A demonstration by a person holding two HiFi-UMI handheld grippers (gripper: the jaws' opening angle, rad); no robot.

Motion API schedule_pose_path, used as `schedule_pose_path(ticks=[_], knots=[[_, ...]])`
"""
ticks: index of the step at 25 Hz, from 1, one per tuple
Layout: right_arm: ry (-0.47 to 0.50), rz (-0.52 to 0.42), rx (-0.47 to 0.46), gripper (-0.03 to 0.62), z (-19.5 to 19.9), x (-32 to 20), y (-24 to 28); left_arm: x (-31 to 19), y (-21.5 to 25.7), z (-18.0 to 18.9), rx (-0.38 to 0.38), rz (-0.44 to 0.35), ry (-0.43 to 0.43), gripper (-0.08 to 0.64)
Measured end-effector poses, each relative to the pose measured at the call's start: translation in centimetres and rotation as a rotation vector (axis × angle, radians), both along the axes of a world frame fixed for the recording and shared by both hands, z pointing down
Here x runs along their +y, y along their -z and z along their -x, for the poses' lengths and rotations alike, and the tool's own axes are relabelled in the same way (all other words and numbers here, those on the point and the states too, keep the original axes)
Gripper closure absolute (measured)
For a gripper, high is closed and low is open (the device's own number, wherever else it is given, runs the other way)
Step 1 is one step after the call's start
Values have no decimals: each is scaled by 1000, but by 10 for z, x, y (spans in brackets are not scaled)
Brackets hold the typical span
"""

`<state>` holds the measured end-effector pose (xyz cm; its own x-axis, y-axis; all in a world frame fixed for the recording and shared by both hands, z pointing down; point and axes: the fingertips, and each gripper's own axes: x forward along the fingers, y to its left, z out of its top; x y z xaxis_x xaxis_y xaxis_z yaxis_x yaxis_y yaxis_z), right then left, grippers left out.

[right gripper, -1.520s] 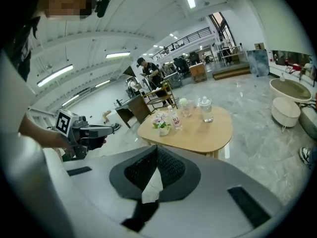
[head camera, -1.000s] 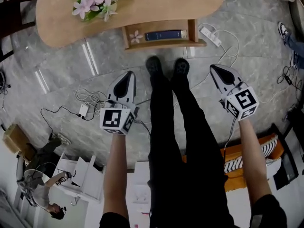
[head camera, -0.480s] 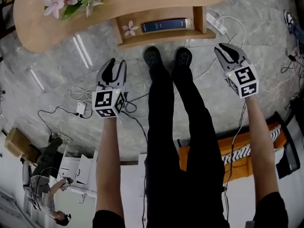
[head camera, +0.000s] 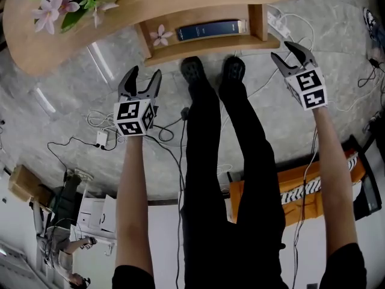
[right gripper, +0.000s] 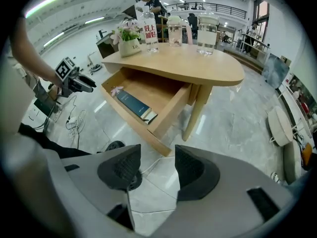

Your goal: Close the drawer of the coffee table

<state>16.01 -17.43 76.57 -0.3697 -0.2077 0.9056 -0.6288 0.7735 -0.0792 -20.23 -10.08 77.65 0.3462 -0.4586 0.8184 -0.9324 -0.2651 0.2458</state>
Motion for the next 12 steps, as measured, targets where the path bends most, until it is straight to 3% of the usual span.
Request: schedule_pose_path(ticks=[12], knots=[[-1, 55, 45, 396, -2, -8, -53, -12, -52, -16, 5, 54, -9, 275]])
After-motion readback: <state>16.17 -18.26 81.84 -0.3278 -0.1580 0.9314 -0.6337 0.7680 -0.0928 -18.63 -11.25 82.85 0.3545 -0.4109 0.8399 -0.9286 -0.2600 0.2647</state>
